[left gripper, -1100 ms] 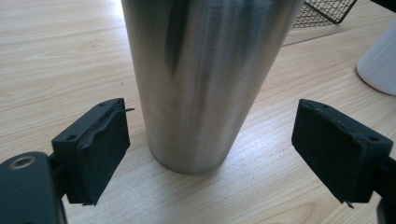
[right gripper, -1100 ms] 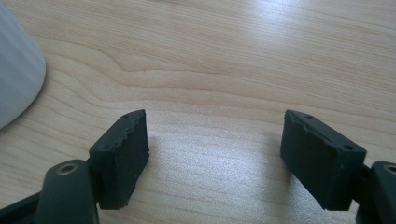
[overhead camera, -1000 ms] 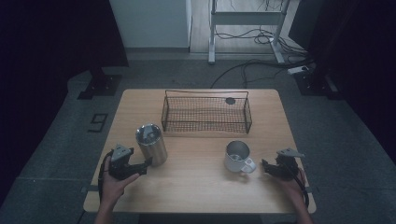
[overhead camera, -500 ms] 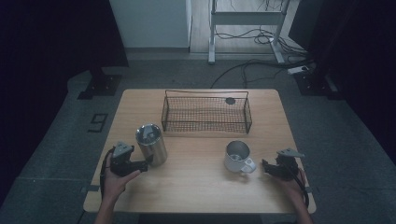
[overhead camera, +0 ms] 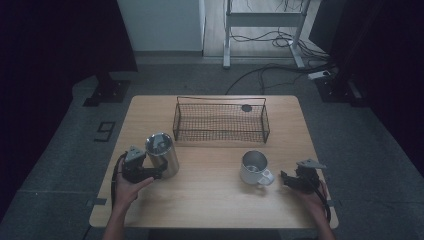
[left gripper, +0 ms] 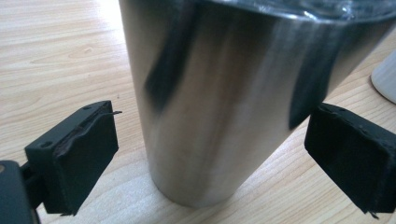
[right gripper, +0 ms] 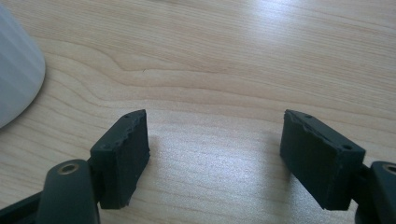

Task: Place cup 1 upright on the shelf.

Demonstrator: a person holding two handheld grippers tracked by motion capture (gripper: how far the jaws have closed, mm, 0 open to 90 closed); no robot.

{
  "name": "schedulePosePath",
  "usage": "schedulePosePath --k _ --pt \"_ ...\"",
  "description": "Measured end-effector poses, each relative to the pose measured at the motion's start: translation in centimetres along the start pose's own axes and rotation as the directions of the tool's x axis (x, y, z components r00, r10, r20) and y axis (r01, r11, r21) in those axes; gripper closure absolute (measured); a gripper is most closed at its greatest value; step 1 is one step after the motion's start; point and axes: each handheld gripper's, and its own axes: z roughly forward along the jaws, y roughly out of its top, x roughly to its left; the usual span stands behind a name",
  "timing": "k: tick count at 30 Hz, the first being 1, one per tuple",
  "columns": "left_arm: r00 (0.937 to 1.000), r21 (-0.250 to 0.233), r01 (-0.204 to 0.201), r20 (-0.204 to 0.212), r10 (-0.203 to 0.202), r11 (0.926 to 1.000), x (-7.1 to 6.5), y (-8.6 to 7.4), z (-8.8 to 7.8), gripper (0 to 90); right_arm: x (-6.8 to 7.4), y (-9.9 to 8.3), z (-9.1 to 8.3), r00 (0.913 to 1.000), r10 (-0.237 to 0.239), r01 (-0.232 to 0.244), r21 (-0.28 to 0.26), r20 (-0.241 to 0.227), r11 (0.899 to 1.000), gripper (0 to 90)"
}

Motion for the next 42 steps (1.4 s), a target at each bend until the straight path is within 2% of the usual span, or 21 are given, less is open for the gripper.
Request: schedulePosePath --k 18,24,29,37,42 --pt "1.0000 0.002 -0.006 0.008 0.006 1.0000 -0.3 1.5 1.6 0.4 0.0 0.0 0.0 1.0000 0.000 0.000 0.000 0.000 1.000 23.6" --pt "0.9998 0.009 -0.021 -0.005 0.021 0.9997 -0.4 2.1 2.4 0.1 0.0 0.0 0.0 1.0000 0.000 0.000 0.000 0.000 1.000 23.7" --pt "0.9999 0.003 -0.014 -0.004 0.014 0.9999 -0.4 2.2 2.9 0.2 0.0 0.0 0.0 1.0000 0.000 0.000 0.000 0.001 1.000 23.6" --pt "0.9982 -0.008 -0.054 -0.025 0.054 0.9985 -0.6 2.1 3.1 2.7 0.0 0.0 0.0 1.0000 0.000 0.000 0.000 0.001 1.000 23.7" --pt "0.9980 -0.009 -0.058 -0.025 0.058 0.9983 -0.6 2.1 3.1 3.1 0.0 0.0 0.0 1.0000 0.000 0.000 0.000 0.001 1.000 23.7"
